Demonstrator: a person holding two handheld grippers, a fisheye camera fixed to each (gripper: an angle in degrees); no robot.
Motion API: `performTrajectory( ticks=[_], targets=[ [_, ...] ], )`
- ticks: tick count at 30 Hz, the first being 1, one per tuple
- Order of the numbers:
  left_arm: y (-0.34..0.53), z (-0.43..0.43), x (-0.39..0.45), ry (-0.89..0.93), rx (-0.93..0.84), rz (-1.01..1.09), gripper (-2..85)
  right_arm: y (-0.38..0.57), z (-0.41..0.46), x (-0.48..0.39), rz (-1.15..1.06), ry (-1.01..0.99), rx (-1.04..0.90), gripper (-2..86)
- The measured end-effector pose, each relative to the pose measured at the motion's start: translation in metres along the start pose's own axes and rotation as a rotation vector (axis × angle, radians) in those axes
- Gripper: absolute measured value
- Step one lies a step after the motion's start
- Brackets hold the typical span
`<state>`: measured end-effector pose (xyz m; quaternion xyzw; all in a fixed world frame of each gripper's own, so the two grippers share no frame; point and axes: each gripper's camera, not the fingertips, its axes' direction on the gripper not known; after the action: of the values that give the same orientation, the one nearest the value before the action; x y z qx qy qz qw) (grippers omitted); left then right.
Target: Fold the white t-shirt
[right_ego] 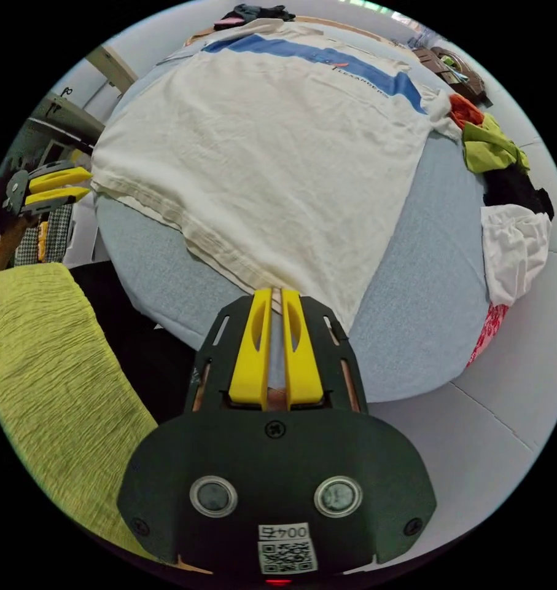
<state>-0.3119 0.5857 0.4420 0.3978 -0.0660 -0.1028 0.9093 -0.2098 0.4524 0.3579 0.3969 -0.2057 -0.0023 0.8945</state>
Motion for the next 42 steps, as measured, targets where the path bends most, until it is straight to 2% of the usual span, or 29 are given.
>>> performTrajectory(
  ticks=[7, 20, 29, 42],
  targets=[
    [-0.038, 0.014, 0.042, -0.040, -0.022, 0.090, 6.5, -0.052, 0.011, -0.010, -0.031, -0.045, -0.111, 3.9],
    [-0.084, 0.024, 0.084, -0.009, -0.019, 0.150, 3.3, -0.094, 0.024, -0.014, 0.028, -0.120, -0.119, 3.8],
    [-0.104, 0.044, 0.091, -0.001, -0.027, 0.117, 7.7, -0.111, 0.028, -0.016, 0.040, -0.157, -0.141, 3.7],
    [-0.123, 0.043, 0.072, -0.015, -0.001, 0.076, 2.9, -0.106, 0.024, -0.030, 0.062, -0.155, -0.124, 3.9]
  ],
)
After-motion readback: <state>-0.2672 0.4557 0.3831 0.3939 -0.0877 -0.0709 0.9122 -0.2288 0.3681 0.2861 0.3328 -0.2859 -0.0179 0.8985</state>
